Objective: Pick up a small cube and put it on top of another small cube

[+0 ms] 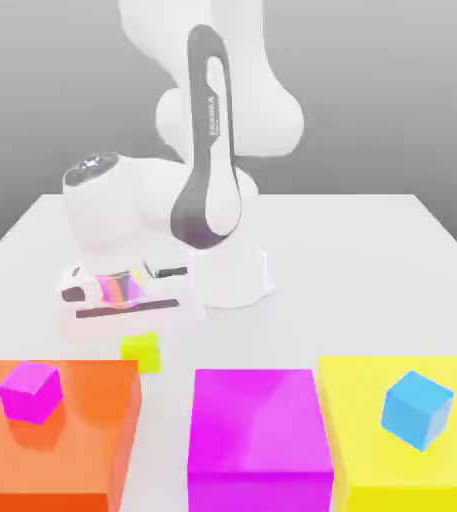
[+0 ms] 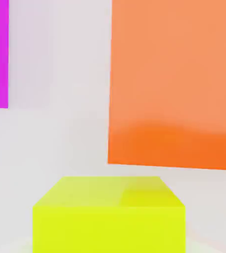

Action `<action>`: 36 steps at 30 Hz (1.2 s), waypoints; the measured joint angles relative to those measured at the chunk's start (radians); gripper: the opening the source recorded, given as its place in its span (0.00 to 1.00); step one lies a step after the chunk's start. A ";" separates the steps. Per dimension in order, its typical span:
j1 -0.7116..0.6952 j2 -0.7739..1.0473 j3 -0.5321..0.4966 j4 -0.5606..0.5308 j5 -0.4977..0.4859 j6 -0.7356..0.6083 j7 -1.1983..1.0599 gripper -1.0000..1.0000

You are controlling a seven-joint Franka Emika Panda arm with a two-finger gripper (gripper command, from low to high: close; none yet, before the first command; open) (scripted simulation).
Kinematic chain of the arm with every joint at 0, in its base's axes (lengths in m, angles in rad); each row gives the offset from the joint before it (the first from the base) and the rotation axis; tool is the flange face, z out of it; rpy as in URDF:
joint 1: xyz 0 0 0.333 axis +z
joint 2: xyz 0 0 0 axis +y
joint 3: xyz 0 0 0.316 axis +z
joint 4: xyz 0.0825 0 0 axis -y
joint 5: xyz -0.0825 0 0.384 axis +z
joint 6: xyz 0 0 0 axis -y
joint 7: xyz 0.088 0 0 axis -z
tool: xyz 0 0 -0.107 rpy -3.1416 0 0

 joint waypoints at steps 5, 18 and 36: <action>0.023 0.019 0.033 0.000 0.073 0.006 0.015 0.00; 0.203 0.022 0.240 0.000 0.368 -0.017 0.061 0.00; 0.572 -0.011 0.467 0.309 0.417 -0.346 0.654 0.00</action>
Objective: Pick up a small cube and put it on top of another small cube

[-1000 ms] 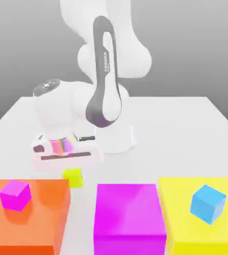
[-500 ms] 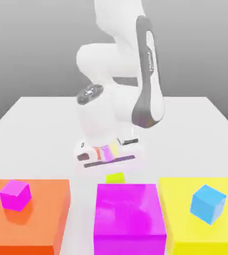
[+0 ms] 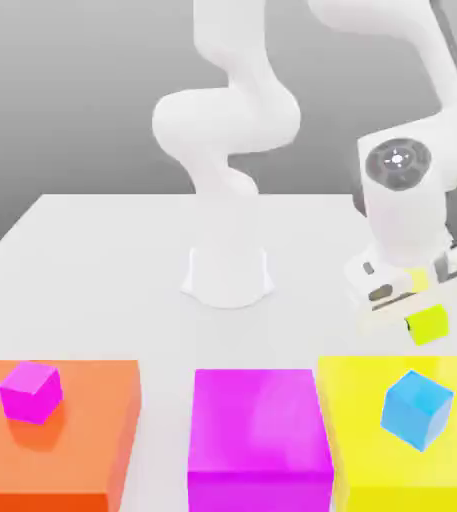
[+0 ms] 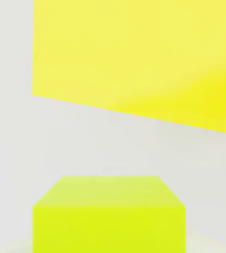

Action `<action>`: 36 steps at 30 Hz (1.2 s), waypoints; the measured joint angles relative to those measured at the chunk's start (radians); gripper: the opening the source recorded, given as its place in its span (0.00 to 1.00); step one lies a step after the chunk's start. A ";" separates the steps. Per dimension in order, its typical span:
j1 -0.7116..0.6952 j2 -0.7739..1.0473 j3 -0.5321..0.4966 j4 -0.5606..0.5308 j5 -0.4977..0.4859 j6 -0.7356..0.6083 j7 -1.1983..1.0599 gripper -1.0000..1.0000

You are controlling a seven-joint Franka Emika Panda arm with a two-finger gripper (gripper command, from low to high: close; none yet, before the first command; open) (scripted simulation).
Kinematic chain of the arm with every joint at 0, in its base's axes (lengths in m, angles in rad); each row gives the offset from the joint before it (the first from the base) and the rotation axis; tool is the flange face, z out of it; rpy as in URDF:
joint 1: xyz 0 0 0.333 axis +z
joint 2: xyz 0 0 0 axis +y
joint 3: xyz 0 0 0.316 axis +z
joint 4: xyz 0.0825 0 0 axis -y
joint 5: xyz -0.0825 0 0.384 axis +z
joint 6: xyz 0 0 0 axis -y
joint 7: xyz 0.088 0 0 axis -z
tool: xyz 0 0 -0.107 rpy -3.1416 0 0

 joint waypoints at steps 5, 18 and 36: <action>-0.045 0.018 -0.035 0.140 -0.157 -0.087 0.219 0.00; -0.330 0.118 -0.267 0.415 -0.514 -0.198 0.511 0.00; -0.574 0.307 -0.580 0.558 -0.699 -0.109 0.602 1.00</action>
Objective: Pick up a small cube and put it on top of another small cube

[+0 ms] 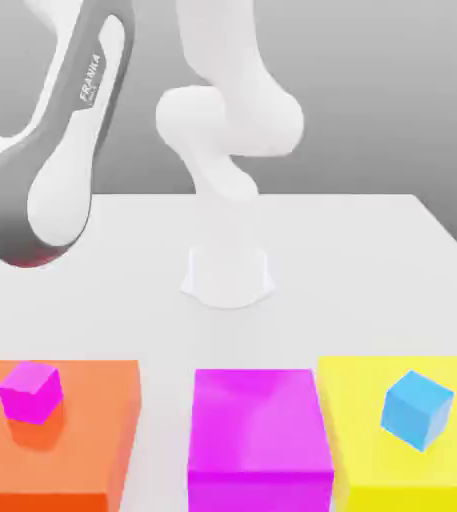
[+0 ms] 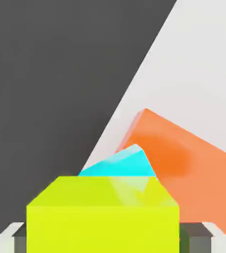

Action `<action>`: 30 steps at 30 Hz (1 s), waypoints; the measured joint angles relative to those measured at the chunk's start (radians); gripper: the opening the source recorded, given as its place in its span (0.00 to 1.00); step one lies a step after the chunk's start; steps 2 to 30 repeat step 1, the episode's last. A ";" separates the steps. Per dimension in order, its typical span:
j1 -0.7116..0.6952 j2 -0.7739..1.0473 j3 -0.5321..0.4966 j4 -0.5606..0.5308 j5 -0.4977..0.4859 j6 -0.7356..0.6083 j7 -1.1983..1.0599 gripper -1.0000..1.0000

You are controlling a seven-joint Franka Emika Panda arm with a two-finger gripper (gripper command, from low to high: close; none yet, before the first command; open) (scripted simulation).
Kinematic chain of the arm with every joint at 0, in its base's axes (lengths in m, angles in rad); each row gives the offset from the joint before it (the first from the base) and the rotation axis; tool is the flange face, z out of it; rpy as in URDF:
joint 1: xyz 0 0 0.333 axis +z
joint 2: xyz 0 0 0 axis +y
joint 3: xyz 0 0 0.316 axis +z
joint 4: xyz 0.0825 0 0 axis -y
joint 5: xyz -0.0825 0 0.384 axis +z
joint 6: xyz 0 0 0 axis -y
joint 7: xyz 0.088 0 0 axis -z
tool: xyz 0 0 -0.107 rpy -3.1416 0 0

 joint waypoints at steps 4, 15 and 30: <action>0.000 0.000 0.000 0.000 0.000 0.000 0.000 1.00; 0.000 0.000 0.000 0.000 0.000 0.000 0.000 1.00; 0.000 0.000 0.000 0.000 0.000 0.000 0.000 1.00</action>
